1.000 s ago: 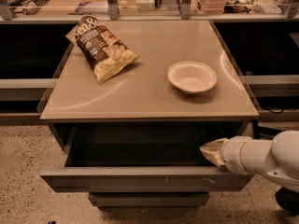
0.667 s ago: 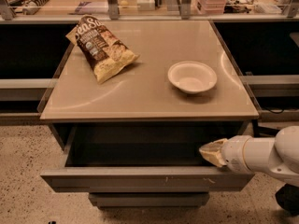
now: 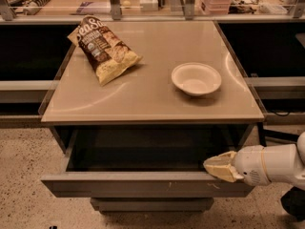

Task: Open top drawer

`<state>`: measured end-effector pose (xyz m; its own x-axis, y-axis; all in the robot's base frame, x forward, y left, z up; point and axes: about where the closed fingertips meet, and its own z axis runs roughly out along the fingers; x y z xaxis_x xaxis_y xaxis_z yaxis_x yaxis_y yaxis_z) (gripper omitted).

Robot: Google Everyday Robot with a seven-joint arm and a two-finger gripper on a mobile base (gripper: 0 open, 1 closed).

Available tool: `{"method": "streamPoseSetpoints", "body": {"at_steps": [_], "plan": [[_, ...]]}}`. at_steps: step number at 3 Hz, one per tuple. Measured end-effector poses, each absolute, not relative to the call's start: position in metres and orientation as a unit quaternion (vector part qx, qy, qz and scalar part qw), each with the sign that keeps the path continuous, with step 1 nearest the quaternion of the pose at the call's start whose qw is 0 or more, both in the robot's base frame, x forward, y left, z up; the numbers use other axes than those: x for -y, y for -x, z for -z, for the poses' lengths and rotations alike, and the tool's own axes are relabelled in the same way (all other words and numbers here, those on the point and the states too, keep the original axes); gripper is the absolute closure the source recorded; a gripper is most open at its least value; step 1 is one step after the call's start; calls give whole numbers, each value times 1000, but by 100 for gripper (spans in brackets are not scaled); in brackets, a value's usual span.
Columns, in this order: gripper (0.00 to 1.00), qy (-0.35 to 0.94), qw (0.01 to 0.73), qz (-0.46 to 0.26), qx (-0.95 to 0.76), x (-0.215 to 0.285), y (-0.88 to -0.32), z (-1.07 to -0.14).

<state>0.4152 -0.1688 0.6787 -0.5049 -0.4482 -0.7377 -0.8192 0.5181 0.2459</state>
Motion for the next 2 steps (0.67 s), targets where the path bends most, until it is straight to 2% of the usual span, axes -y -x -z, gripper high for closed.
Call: {"method": "streamPoseSetpoints", "body": {"at_steps": [1, 2], "plan": [[100, 389, 306, -313, -810, 166, -407, -680], [100, 374, 303, -351, -803, 165, -373, -683]]}}
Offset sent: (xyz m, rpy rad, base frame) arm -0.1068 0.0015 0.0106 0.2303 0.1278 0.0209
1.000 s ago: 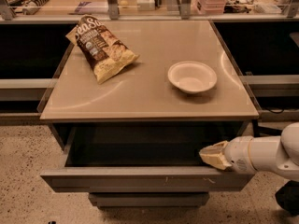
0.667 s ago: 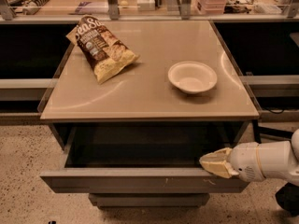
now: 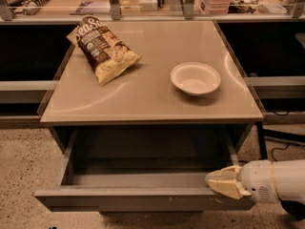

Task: Open top drawer

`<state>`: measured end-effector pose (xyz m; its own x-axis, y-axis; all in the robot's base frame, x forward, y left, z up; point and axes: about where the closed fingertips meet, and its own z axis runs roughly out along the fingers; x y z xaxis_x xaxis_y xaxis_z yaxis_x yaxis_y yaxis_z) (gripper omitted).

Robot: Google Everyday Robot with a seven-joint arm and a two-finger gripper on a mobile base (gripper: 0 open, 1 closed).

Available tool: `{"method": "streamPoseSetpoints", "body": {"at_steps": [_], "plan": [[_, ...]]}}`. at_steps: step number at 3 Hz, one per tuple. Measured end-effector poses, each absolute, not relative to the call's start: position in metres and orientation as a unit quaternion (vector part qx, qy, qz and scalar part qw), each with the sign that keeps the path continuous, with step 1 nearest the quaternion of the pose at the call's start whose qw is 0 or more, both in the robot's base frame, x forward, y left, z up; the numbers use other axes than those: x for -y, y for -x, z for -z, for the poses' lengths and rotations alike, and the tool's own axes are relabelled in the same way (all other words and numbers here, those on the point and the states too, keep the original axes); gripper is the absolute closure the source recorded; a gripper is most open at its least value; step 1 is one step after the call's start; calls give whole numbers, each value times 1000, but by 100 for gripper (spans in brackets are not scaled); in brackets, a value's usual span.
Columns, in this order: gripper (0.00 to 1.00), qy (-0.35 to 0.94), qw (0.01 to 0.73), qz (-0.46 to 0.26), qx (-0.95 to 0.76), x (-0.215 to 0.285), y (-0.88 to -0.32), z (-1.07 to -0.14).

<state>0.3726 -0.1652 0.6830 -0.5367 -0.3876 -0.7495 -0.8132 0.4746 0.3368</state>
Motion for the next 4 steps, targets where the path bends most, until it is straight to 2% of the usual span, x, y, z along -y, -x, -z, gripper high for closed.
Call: {"method": "streamPoseSetpoints", "body": {"at_steps": [1, 2, 3, 4], "plan": [[100, 371, 302, -357, -802, 166, -367, -684], [100, 373, 356, -321, -795, 173, -376, -703], [100, 378, 441, -251, -775, 187, -397, -743], [82, 387, 448, -242, -769, 188, -397, -744]]}}
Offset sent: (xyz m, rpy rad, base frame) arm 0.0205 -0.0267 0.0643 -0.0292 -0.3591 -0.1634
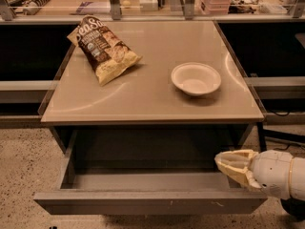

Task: Open top drawer

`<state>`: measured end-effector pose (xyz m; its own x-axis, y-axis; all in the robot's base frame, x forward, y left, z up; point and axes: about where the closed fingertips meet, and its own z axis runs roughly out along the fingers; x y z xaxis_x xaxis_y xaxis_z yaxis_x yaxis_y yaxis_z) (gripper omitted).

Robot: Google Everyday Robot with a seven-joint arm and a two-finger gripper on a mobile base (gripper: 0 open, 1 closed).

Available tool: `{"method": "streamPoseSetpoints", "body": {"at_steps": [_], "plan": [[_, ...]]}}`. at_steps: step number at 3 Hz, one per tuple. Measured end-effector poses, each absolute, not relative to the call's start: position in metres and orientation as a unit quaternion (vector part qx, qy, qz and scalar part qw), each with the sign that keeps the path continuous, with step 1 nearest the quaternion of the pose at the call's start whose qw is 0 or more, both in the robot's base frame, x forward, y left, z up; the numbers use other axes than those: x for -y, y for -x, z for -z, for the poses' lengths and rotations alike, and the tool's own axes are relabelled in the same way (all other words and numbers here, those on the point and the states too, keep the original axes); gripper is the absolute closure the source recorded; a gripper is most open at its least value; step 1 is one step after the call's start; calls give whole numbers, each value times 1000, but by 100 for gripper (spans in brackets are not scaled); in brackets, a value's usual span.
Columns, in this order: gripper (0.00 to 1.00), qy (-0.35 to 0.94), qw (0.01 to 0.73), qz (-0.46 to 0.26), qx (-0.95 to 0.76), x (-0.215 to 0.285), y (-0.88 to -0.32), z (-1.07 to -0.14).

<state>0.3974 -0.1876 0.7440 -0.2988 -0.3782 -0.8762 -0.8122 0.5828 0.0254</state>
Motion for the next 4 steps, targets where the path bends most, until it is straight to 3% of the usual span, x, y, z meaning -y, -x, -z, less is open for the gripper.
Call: {"method": "streamPoseSetpoints", "body": {"at_steps": [3, 4], "plan": [[11, 387, 447, -243, -769, 187, -397, -744], [0, 387, 447, -243, -769, 187, -397, -744]]}}
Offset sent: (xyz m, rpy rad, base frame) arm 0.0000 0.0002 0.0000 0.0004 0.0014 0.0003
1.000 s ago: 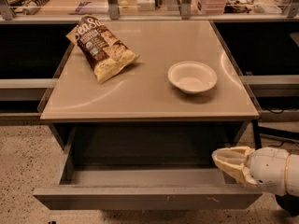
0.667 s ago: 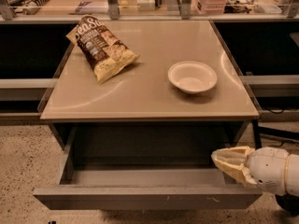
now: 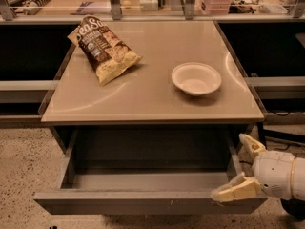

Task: Open top drawer

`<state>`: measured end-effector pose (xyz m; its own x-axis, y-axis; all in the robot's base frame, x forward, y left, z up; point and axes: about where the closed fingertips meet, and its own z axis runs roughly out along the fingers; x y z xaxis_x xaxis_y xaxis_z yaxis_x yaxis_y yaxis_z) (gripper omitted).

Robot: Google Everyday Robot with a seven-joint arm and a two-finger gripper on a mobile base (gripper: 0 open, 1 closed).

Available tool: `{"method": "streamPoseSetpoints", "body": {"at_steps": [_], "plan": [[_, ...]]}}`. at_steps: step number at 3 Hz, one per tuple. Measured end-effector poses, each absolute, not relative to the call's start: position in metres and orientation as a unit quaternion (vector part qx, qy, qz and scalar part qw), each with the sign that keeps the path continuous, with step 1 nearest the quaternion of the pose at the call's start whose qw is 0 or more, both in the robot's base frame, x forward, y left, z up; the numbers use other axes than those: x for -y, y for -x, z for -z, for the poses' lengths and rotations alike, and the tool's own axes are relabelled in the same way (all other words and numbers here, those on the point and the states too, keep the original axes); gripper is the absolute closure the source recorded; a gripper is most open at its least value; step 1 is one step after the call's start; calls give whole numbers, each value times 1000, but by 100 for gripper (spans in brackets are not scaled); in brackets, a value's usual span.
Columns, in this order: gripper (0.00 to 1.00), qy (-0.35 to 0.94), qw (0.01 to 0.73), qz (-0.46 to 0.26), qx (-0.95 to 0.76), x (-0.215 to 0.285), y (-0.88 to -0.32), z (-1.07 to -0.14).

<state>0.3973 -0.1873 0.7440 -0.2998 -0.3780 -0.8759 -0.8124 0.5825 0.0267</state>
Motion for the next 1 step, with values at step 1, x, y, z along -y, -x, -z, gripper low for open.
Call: {"method": "streamPoseSetpoints", "body": {"at_steps": [1], "plan": [[0, 387, 447, -243, -769, 187, -397, -744]]}}
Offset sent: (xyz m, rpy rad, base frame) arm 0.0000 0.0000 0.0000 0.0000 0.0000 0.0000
